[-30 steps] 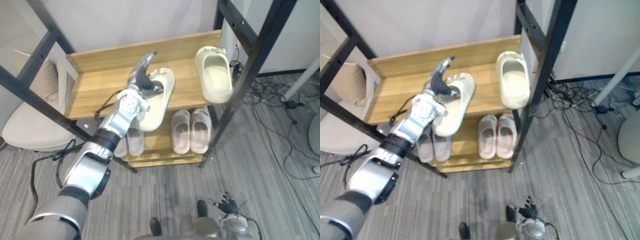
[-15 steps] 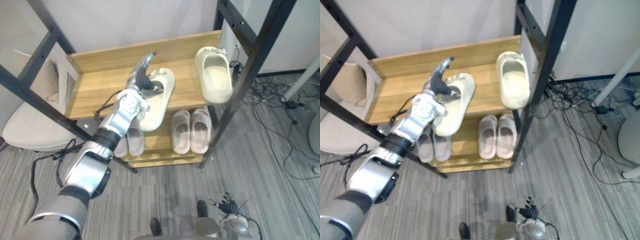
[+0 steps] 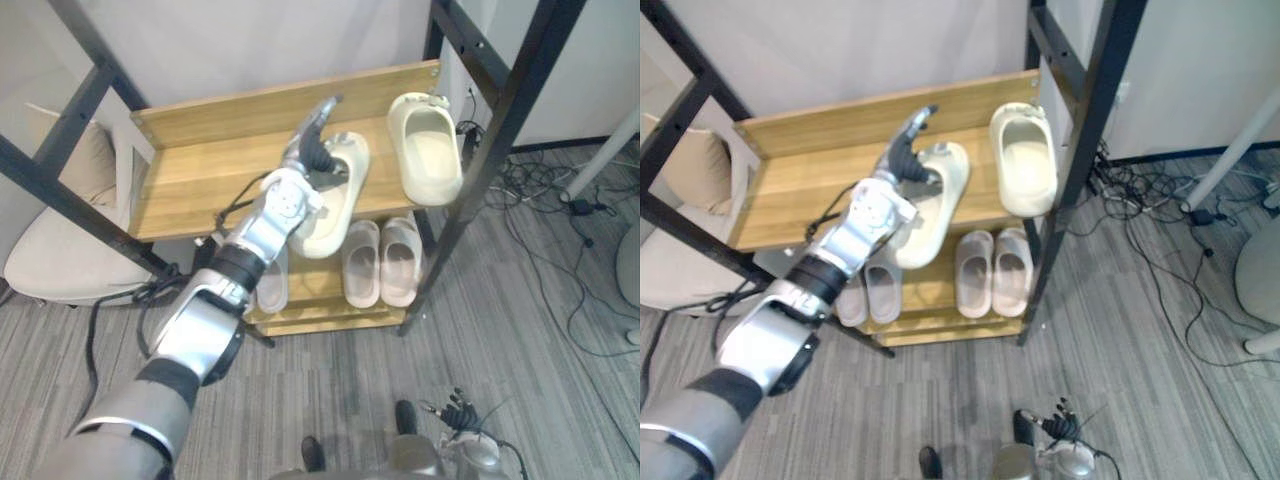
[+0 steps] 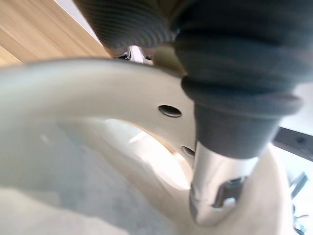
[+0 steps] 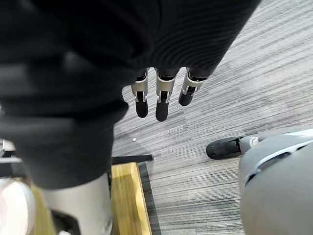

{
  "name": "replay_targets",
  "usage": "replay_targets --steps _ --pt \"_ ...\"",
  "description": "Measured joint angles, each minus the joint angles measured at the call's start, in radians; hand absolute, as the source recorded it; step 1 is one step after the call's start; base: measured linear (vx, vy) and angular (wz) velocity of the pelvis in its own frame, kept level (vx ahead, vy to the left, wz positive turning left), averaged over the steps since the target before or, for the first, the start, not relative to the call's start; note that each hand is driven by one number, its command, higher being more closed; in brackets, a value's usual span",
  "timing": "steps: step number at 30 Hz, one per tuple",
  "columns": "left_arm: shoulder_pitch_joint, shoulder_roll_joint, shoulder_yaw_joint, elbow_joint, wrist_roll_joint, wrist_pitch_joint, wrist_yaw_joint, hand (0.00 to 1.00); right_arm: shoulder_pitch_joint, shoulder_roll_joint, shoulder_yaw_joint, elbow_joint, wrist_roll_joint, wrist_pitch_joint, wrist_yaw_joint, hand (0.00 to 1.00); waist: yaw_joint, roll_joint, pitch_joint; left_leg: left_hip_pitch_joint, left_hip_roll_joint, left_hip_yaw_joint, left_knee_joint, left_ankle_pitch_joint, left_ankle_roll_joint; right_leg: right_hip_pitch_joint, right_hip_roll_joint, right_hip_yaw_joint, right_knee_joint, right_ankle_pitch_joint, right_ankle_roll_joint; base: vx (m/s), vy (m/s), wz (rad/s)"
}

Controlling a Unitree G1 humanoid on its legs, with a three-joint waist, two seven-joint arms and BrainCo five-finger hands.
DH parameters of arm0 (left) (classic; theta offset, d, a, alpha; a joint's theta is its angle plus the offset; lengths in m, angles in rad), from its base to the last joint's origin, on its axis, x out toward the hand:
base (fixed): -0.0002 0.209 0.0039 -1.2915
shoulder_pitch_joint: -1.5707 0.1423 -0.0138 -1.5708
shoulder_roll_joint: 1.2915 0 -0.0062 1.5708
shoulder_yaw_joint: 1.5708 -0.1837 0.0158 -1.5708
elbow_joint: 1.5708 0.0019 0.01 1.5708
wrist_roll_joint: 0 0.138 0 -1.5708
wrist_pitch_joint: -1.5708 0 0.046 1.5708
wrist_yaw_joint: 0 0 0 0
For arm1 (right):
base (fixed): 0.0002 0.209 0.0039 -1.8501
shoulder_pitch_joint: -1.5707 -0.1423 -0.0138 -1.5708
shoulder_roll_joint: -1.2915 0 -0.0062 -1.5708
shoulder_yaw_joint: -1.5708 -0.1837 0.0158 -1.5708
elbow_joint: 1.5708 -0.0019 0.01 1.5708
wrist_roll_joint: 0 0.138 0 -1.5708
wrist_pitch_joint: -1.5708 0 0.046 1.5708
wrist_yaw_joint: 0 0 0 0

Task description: Organize the slippers on the shoe rack

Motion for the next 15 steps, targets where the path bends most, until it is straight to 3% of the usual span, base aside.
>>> replay_targets --steps 4,15 --pt "-0.032 -0.036 0.002 0.014 -0.003 0.002 0.003 0.00 0.035 0.003 -0.034 -0.037 0.000 0.004 0.000 0.00 0.003 0.017 -0.003 -0.003 0.003 0.024 0.000 0.000 0.000 -0.012 0.003 0.014 0.000 0.001 0.000 -0.01 -0.018 -0.13" --pt "-0.048 -0.051 0.003 0.014 -0.003 0.011 0.004 0.00 0.081 0.018 -0.077 -0.077 -0.001 0.011 -0.006 0.00 0.027 0.020 -0.004 -0.003 0.008 0.048 0.000 -0.004 -0.005 -0.021 0.006 0.022 0.000 0.001 0.001 -0.02 -0.015 -0.05"
